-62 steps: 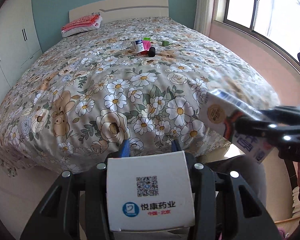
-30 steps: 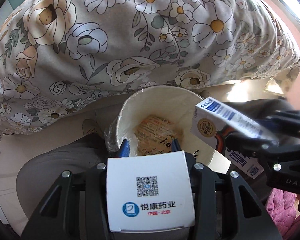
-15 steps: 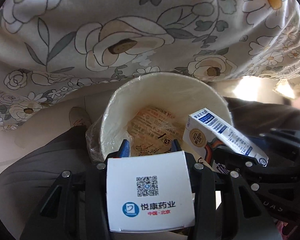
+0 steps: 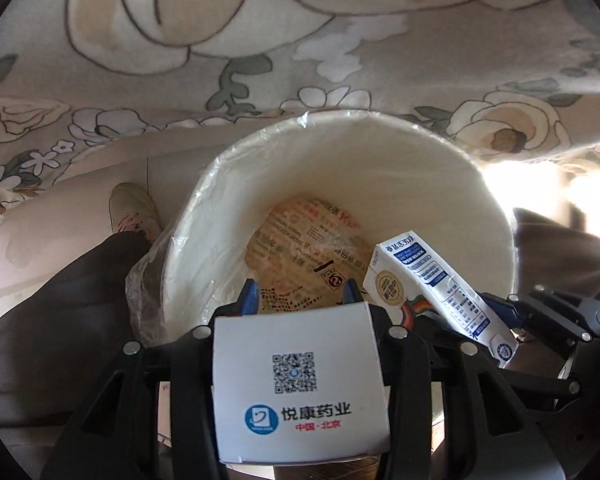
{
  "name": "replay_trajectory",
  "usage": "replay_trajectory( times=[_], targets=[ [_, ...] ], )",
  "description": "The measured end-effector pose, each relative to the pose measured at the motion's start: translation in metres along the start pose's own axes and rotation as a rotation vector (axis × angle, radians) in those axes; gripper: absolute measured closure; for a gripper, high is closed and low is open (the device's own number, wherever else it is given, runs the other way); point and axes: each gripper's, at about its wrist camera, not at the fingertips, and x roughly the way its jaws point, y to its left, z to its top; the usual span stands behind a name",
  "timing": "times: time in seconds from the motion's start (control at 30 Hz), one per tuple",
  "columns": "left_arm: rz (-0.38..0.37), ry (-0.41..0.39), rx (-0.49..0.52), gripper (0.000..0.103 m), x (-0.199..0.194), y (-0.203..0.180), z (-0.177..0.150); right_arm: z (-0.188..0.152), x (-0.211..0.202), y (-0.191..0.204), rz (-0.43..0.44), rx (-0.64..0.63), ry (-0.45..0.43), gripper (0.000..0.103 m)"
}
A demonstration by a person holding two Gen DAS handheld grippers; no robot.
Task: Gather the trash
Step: 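Open the left gripper over the wastebasket while the right gripper releases the carton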
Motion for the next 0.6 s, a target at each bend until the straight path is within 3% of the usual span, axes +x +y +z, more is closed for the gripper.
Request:
replay_trajectory(
  times=[0.3,0.33,0.43,0.6],
  targets=[
    [0.022,0.043,0.024,0.056,0.019,-0.01,0.004,0.005,0.018,0.005,0.01,-0.022,0.036,0.066],
    [0.02,0.048,0.027,0.053,0.021,-0.011,0.004,0.005,0.019,0.003,0.01,-0.021,0.043,0.066],
    [0.026,0.053,0.026,0.03,0.023,-0.013,0.004,0.006,0.024,0.006,-0.014,-0.029,0.056,0.064],
    [0.038,0.025,0.039,0.027,0.012,-0.012,0.002,0.006,0.011,0.011,-0.018,-0.074,-0.011,0.052]
  ],
)
